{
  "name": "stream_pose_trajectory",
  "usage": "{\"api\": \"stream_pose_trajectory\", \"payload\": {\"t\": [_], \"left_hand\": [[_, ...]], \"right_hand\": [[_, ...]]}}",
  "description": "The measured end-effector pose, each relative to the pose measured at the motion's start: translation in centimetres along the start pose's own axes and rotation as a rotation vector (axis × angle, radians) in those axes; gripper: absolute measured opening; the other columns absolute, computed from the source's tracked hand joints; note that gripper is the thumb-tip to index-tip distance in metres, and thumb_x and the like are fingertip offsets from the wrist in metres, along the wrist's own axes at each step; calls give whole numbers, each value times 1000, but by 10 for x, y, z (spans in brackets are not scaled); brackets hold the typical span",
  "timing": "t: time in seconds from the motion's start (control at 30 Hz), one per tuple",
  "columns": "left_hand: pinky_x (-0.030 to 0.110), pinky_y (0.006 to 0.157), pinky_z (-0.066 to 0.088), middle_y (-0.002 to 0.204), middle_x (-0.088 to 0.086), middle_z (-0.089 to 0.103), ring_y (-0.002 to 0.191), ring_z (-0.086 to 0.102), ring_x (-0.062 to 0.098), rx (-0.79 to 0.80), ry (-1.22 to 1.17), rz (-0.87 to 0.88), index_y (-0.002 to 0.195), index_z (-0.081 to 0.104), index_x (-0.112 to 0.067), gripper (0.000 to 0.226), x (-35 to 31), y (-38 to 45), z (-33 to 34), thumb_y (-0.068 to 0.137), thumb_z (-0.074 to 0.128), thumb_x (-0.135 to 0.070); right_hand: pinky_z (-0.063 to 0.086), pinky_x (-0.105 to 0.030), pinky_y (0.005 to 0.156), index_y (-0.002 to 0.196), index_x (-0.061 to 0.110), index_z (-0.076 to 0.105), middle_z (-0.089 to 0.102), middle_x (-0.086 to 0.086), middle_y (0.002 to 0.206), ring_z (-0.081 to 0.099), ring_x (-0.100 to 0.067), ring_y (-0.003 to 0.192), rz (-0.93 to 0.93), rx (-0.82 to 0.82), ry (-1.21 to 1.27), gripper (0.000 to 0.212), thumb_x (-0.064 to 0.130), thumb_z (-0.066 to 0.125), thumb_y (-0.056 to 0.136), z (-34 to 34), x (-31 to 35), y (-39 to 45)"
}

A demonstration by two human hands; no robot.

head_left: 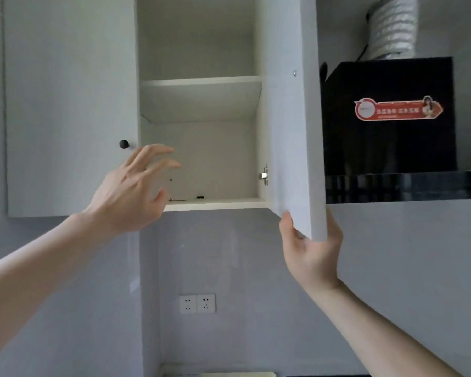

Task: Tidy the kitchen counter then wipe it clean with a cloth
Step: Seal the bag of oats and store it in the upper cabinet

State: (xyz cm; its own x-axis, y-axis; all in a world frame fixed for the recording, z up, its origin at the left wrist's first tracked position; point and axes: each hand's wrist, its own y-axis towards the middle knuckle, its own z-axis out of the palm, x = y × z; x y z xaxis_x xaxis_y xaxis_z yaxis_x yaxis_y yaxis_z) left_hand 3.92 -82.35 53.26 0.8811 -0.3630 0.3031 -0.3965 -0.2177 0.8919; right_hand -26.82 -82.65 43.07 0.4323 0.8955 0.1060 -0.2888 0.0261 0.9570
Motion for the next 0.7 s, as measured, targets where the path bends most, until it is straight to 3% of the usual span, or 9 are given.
{"api": "stream_pose_trajectory", "payload": {"t": [0.07,0.17,0.27,0.37,0.43,0.53,0.6,0.7], "left_hand": [[45,75,55,144,-7,44,125,48,26,69,1,-63,127,56,-29,51,8,-8,19,81,67,-12],[48,83,53,142,-5,46,126,47,28,116,-31,-122,127,58,-28,53,15,-19,39,79,70,-10],[51,91,51,142,-4,47,127,46,29,155,-51,-140,126,60,-26,52,17,-23,49,78,69,-10],[50,96,50,142,-4,46,128,45,29,192,-55,-151,126,60,-26,51,21,-28,55,78,69,-12],[50,97,49,142,-4,46,128,45,29,214,-52,-167,126,59,-26,51,26,-34,55,78,69,-14],[47,95,49,142,-4,45,128,45,29,240,-26,-191,128,59,-25,51,35,-43,53,79,68,-17],[45,96,48,143,-3,45,128,46,29,257,-16,-216,129,59,-25,52,41,-52,52,79,68,-18],[41,97,47,143,-6,44,127,47,26,285,-4,-250,128,58,-27,52,52,-69,49,78,67,-19]], "right_hand": [[50,-25,82,105,-4,65,69,-9,95,66,-16,89,64,-54,30,15,-4,66,90,-13,-2,1],[50,-22,90,116,8,64,70,2,106,68,-10,104,116,-69,75,29,-6,69,90,-24,0,1],[51,-30,97,122,5,65,71,0,115,67,-17,113,164,-29,60,29,2,68,94,-24,2,-5],[50,-38,105,126,25,62,67,7,128,62,-7,122,374,-20,51,30,16,66,98,-13,6,-21],[47,-36,110,139,28,51,55,15,142,53,8,126,554,21,72,44,20,66,98,-2,4,-36],[42,-37,115,154,32,32,36,19,156,43,5,136,691,110,64,69,17,67,96,13,-3,-55],[40,-34,116,157,35,25,30,23,158,40,5,139,732,208,61,78,17,67,95,26,-2,-65],[41,-27,111,155,37,30,33,27,155,40,6,137,691,350,90,78,13,69,92,54,4,-75]]}}
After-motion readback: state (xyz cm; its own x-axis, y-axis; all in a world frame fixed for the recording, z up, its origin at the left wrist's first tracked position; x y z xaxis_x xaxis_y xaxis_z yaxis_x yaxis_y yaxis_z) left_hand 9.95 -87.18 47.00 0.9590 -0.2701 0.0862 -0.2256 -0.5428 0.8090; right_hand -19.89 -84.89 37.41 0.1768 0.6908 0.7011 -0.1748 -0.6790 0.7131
